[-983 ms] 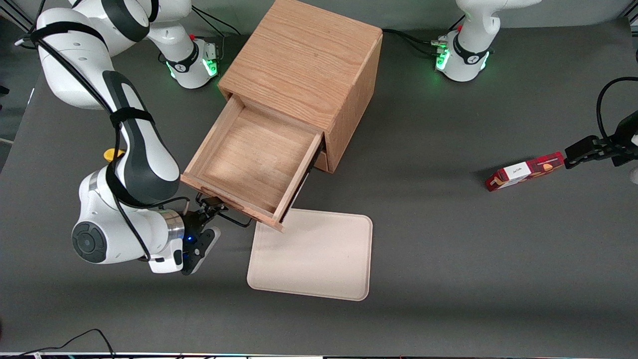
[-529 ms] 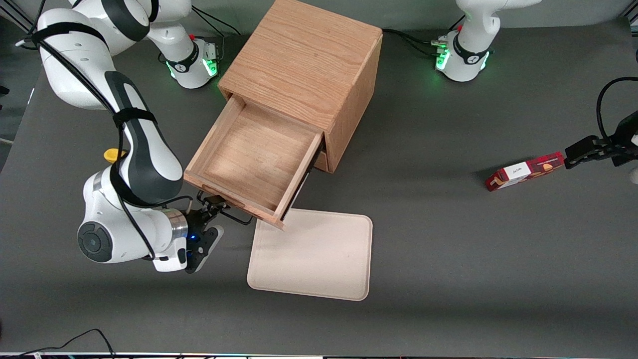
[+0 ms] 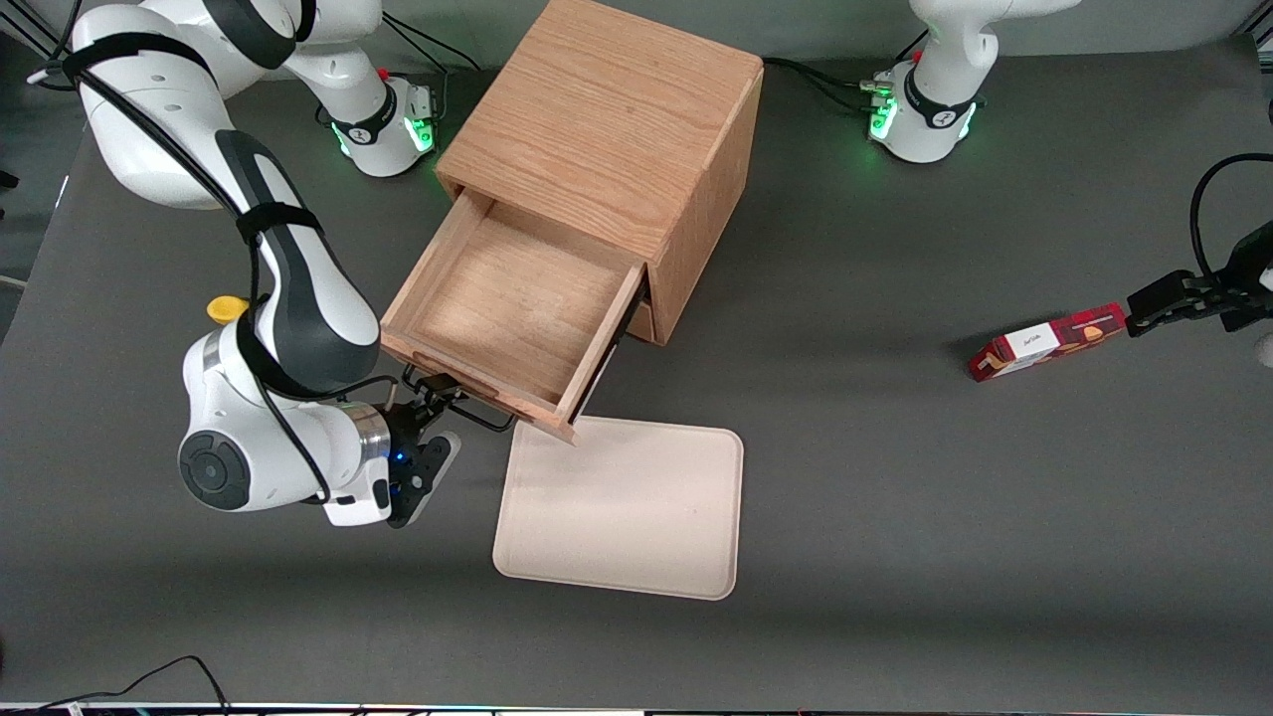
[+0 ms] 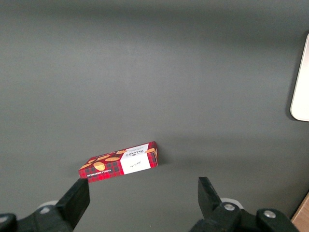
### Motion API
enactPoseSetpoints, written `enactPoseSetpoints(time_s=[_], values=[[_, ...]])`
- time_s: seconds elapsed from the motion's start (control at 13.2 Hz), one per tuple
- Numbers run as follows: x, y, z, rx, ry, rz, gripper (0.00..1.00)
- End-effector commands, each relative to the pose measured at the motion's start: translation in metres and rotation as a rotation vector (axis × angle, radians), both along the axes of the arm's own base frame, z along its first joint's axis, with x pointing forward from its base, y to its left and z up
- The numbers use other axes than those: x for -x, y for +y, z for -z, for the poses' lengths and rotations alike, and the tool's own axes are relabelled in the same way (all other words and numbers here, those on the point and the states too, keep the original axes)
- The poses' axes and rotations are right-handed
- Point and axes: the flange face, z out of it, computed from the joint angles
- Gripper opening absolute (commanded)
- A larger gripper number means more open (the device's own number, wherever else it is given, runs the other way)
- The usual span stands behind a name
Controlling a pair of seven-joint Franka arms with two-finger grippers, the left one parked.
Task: Close top drawer
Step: 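Keep pushing the drawer front inward with the right gripper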
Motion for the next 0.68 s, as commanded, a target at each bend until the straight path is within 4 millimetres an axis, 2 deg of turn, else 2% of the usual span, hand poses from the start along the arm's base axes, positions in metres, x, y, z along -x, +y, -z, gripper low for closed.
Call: enactPoseSetpoints(time_s=[0.0, 0.3, 0.6], values=[[0.021, 0.009, -0.007, 0.040, 0.016, -0.003, 1.00], [0.031, 0.015, -0.003, 0.051, 0.030, -0.007, 1.00], [0.042, 0.031, -0.004, 0.055, 0.047, 0.000, 1.00]])
